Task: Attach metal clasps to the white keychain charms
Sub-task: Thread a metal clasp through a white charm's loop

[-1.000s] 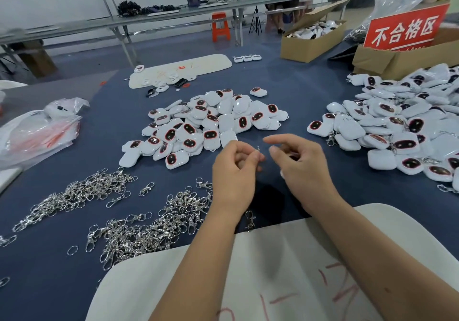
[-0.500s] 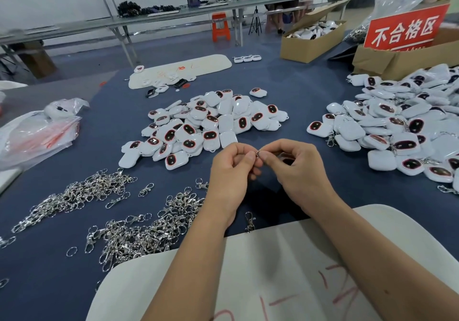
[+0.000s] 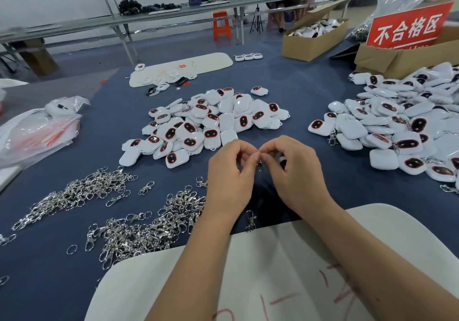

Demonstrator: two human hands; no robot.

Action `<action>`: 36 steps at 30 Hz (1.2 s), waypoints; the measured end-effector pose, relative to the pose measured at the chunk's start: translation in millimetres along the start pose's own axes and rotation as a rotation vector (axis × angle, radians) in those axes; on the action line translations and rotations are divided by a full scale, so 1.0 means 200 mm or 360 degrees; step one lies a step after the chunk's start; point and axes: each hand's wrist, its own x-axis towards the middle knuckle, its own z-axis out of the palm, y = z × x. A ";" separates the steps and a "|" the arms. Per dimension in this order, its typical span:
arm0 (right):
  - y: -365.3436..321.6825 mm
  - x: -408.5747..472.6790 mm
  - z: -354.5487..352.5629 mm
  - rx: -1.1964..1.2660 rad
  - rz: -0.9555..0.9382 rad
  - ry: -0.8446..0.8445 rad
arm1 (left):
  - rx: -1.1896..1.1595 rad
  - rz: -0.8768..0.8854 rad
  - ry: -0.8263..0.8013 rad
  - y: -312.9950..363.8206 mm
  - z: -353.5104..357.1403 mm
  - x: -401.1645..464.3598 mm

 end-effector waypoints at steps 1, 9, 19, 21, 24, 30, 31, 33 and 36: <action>0.00 0.00 0.00 -0.0005 -0.0025 0.0018 | 0.0004 -0.0020 -0.0019 0.00 0.00 0.00; 0.00 0.01 -0.02 0.0306 0.0178 0.0100 | -0.0264 -0.0285 0.0071 0.03 0.03 0.00; -0.04 0.00 -0.03 0.0210 0.0055 -0.0047 | -0.0575 -0.0543 0.0180 0.03 0.02 0.00; -0.03 0.00 -0.03 0.0245 0.0104 -0.0044 | -0.0594 -0.0542 0.0130 0.04 0.02 0.00; -0.02 0.01 -0.03 0.0271 0.0160 -0.0037 | -0.0544 -0.0505 0.0093 0.04 0.02 -0.01; 0.02 0.02 -0.02 0.0296 0.0297 0.0045 | -0.0506 -0.0420 0.0034 0.04 0.03 -0.01; 0.02 0.02 -0.02 0.0329 0.0315 0.0043 | -0.0534 -0.0429 0.0051 0.04 0.03 -0.01; 0.04 0.03 -0.02 0.0453 0.0359 0.0007 | -0.0583 -0.0437 0.0088 0.03 0.02 0.00; 0.04 0.03 -0.02 0.0700 0.0443 -0.0029 | -0.0531 -0.0357 0.0015 0.02 0.02 0.00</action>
